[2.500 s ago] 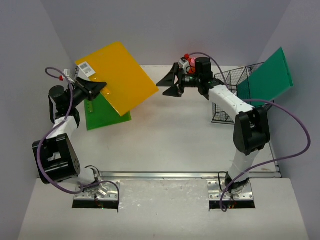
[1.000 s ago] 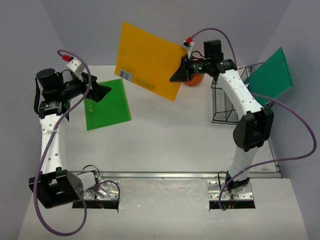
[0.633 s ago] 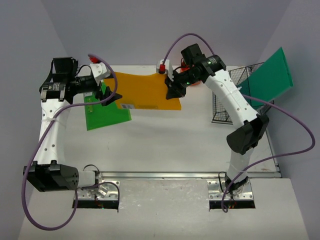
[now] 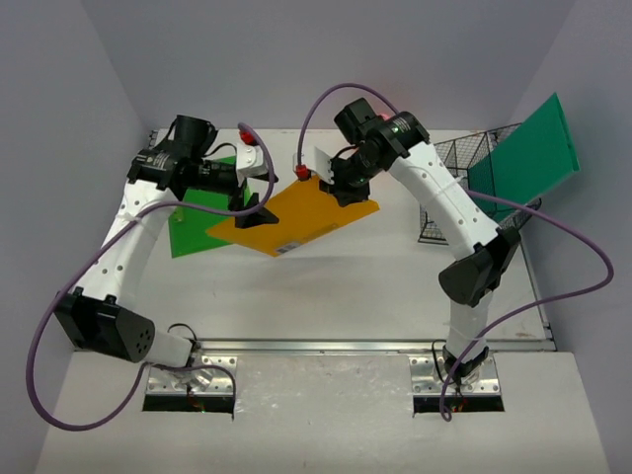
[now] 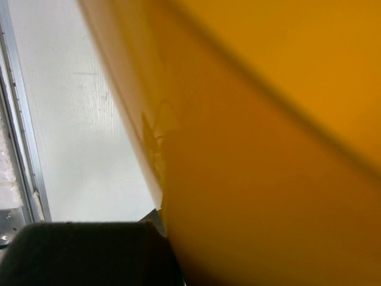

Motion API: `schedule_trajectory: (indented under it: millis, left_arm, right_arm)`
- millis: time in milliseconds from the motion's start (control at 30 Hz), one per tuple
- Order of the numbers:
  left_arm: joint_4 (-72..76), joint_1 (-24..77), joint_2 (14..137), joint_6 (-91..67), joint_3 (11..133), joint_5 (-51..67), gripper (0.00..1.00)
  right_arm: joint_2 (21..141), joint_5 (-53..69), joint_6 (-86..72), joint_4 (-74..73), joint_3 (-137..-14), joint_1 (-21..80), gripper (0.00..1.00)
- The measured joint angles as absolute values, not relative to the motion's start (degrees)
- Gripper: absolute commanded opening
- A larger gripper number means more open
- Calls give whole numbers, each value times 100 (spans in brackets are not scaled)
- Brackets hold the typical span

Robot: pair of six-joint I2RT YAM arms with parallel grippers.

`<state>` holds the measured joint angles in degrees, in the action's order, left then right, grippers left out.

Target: Organize the desk

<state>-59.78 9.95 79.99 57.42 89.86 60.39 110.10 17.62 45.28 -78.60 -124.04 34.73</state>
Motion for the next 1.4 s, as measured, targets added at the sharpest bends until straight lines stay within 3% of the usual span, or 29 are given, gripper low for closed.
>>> schedule_trajectory:
  millis: [200, 333, 400, 433, 467, 500, 567, 667, 833, 967, 1167, 1400]
  left_arm:
    - [-5965, 1399, 8394, 5645, 8855, 5852, 54]
    - [-5762, 1453, 8514, 5468, 8543, 5724, 33]
    - [-5537, 1454, 8516, 5302, 8362, 5692, 6]
    - [-5397, 1453, 8510, 5212, 8266, 5680, 0]
    - [-5282, 1454, 8508, 5128, 8183, 5680, 0]
    - [-5162, 1455, 8505, 5046, 8110, 5681, 0]
    - [-4944, 1455, 8497, 4899, 7987, 5704, 0]
    - [-4379, 1407, 8343, 4555, 7667, 5752, 0]
    - [-2989, 890, 7902, 3147, 6664, 6312, 0]
    - [-1664, 267, 7887, 1761, 6145, 6854, 0]
    - [134, 147, 7883, 201, 5903, 7307, 0]
    - [901, 163, 7863, -483, 5902, 7517, 0]
  right_arm:
    - [11118, 1539, 4549, -7861, -12522, 3623, 0]
    - [11122, 1408, 4545, -7917, -12542, 3657, 0]
    - [11125, 1353, 4512, -7978, -12547, 3658, 0]
    - [11126, 1330, 4496, -8002, -12550, 3658, 1]
    - [11126, 1294, 4463, -8021, -12551, 3651, 12]
    - [11127, 1258, 4416, -8032, -12551, 3639, 33]
    - [11116, 1255, 4278, -7971, -12548, 3604, 64]
    - [10934, 1347, 4021, -7691, -12359, 3508, 99]
    - [10671, 1973, 3410, -7399, -12056, 3150, 99]
    - [10520, 3203, 2592, -6850, -11789, 1922, 99]
    - [9463, 4985, 582, -4463, -9229, -44, 99]
    - [9186, 6225, -1583, -1900, -7817, 155, 99]
